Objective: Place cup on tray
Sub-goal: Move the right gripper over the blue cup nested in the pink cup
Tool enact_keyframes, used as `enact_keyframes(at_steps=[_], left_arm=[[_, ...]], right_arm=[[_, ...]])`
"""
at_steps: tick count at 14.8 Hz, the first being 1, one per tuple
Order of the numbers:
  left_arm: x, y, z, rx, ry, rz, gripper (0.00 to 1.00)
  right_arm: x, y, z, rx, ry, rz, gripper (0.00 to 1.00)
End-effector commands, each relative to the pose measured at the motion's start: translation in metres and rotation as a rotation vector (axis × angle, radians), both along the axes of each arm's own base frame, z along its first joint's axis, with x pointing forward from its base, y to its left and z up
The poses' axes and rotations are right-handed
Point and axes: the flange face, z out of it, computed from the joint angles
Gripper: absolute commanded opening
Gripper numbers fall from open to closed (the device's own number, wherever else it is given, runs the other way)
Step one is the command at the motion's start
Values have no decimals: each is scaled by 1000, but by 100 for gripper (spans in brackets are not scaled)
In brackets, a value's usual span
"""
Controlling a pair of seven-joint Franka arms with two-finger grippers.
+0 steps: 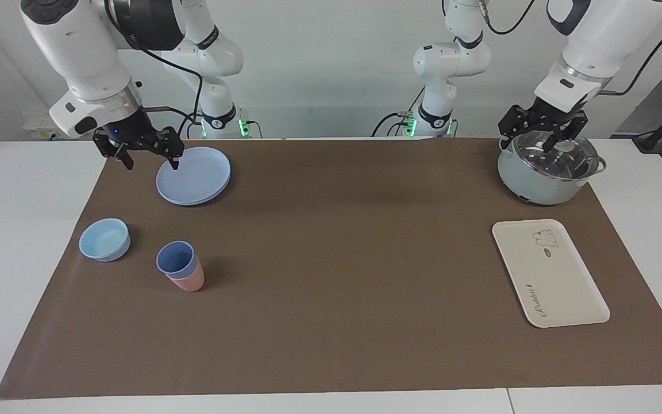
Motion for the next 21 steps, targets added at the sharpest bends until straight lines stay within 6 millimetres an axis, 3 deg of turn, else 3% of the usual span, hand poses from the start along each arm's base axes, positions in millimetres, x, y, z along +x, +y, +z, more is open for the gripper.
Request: enact_keyframes(at_steps=[1,7,11,14,19,21], left_arm=[[-5,1,1,-8,4,13,100],[-5,1,0,-8,6,13,100],[-5,1,0,-8,6,13,100],[-5,1,0,-8,7,12,100],[-5,1,1,-8,4,13,100],[-5,1,1,-8,6,12,100]], right_arm=[[-6,1,2,-3,-5,1,100],[-8,-4,0,-3,3,-2,100],[13,-11,-7,17,-74,-103,97],[35,-22,-22,21,-89,-257,96],[104,-46,-69,118,-26,-501,93],[121,-52,-84,123,-19,-573,92]])
